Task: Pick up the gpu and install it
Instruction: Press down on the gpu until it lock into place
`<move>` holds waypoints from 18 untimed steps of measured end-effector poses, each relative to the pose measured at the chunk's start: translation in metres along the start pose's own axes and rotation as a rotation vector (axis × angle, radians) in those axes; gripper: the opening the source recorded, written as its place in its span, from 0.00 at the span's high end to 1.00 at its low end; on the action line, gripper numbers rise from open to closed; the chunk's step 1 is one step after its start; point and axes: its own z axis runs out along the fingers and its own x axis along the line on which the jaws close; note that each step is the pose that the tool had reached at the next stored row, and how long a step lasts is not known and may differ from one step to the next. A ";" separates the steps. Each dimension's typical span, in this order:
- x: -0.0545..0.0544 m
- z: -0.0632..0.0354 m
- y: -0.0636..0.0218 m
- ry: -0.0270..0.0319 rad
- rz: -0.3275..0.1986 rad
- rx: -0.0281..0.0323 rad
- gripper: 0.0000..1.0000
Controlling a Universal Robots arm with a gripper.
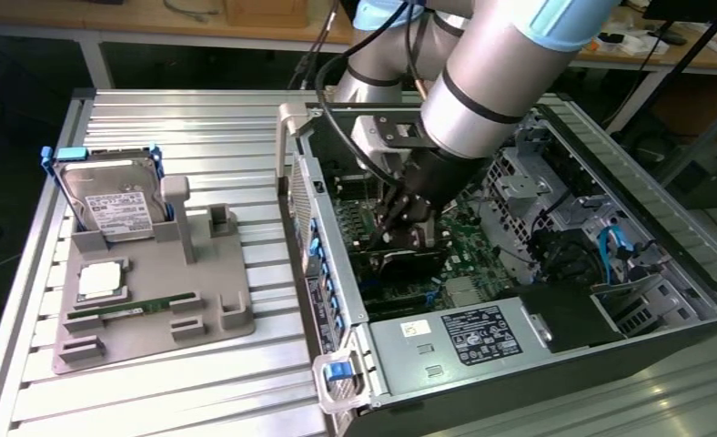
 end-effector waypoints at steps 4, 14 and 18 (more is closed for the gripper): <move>0.000 -0.0002 -0.0027 -0.0082 0.005 -0.0614 0.89; -0.005 -0.0042 -0.0129 -0.0149 0.015 -0.1469 0.89; -0.006 -0.0093 -0.0124 -0.0151 0.016 -0.1529 0.89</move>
